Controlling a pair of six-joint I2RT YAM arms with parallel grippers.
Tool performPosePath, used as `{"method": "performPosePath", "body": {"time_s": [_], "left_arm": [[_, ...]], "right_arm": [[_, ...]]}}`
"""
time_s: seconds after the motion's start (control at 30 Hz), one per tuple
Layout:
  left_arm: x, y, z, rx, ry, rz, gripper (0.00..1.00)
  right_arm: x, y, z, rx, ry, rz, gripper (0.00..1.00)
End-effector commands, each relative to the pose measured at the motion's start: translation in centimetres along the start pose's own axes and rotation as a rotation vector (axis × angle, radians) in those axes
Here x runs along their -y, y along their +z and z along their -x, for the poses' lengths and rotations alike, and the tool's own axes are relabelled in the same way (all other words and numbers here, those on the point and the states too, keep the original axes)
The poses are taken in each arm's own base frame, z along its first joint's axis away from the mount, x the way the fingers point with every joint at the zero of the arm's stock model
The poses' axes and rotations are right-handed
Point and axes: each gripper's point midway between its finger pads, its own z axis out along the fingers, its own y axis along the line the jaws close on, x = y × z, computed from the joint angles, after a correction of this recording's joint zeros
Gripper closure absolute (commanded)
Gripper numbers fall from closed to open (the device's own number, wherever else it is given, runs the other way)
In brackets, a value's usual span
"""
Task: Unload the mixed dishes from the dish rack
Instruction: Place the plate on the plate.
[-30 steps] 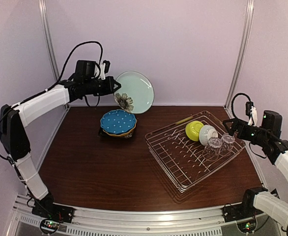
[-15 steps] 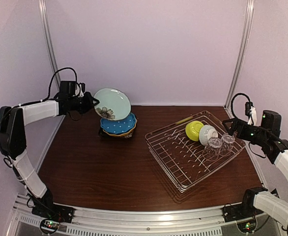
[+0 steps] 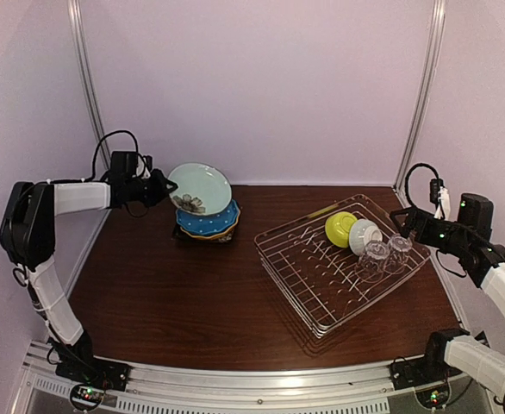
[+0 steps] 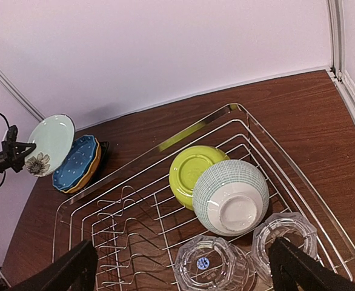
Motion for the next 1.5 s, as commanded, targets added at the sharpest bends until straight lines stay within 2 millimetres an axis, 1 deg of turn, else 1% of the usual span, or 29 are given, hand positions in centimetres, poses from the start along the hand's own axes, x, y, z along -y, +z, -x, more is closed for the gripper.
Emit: {"method": "performPosePath", "body": {"time_s": [0.0, 0.1, 0.47, 0.97, 1.13, 1.23, 1.47], "left_arm": [[2.5, -0.1, 2.6, 0.090, 0.033, -0.111, 1.00], [1.9, 0.5, 2.2, 0.077, 0.027, -0.104, 1.00], [0.0, 1.8, 1.6, 0.061, 0.008, -0.060, 1.00], [-1.5, 3.4, 0.9, 0.033, -0.008, -0.036, 1.00], [-2.1, 3.5, 0.6, 0.025, -0.014, -0.015, 0.81], [-2.2, 3.5, 0.6, 0.027, -0.009, -0.004, 0.73], [-3.0, 3.4, 0.6, 0.020, 0.023, 0.055, 0.59]], "right_arm": [[0.0, -0.1, 0.2, 0.006, -0.008, 0.000, 0.00], [0.0, -0.1, 0.1, 0.004, -0.007, -0.001, 0.00], [0.1, -0.2, 0.0, 0.002, -0.008, -0.006, 0.00], [0.1, -0.1, -0.1, 0.003, -0.007, -0.006, 0.00], [0.1, -0.1, -0.1, 0.005, -0.007, -0.004, 0.00], [0.1, -0.1, -0.1, 0.003, -0.004, -0.001, 0.00], [0.0, -0.1, 0.0, 0.005, -0.002, 0.001, 0.00]]}}
